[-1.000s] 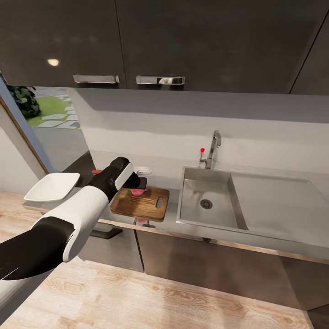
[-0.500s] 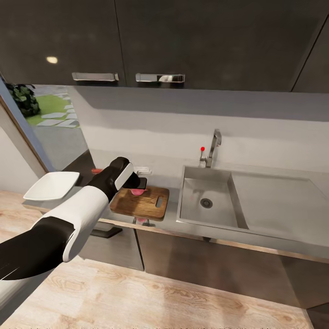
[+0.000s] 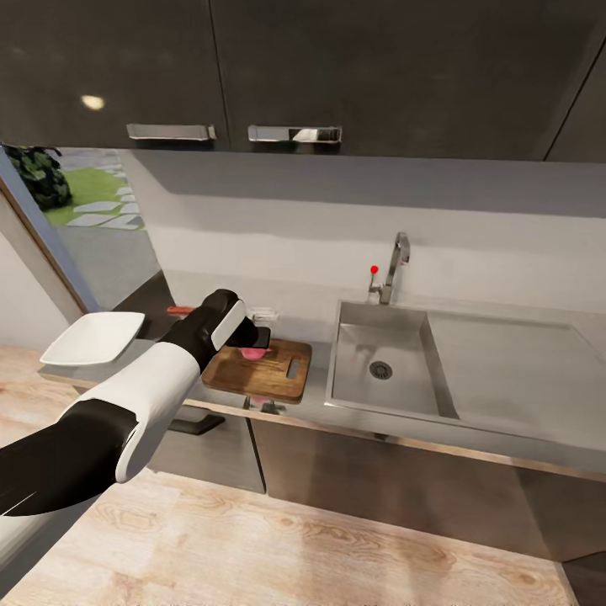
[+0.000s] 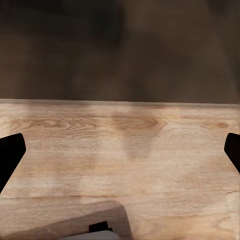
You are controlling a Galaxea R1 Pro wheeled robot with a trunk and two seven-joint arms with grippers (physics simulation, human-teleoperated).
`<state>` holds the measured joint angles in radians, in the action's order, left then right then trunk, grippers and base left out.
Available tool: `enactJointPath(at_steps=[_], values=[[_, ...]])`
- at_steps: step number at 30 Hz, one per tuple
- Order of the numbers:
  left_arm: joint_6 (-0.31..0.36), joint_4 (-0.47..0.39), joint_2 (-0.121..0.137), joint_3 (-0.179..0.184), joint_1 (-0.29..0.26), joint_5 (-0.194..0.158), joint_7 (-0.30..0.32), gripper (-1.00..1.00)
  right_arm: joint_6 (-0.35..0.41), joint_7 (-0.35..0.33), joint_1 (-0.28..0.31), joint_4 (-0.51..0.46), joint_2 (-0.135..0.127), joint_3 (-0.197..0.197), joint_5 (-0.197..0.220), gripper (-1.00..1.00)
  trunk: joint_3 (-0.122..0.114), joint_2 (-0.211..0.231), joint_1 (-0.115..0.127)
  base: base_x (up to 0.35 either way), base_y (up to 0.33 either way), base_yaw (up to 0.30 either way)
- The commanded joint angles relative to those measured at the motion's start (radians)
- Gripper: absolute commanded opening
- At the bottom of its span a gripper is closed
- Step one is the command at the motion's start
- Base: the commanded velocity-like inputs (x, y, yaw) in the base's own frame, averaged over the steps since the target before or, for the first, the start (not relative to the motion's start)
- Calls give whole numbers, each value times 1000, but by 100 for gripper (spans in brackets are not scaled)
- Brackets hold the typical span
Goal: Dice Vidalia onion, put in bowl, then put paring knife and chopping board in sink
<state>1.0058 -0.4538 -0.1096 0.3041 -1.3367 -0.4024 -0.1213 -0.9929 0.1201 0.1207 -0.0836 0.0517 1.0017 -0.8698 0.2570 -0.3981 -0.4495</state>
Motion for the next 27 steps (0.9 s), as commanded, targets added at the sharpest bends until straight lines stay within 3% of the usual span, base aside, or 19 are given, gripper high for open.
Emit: enactJointPath(at_steps=[1,27], values=[[3,-1,1,6,-1,-11,-9,-100,-1,10,0,-1,0,2,-11,100,2,-2,-1,0,0,0],[1,17,2,6,-1,-10,-9,-100,-1,10,0,-1,0,2,-11,100,3,-2,-1,30,0,0]])
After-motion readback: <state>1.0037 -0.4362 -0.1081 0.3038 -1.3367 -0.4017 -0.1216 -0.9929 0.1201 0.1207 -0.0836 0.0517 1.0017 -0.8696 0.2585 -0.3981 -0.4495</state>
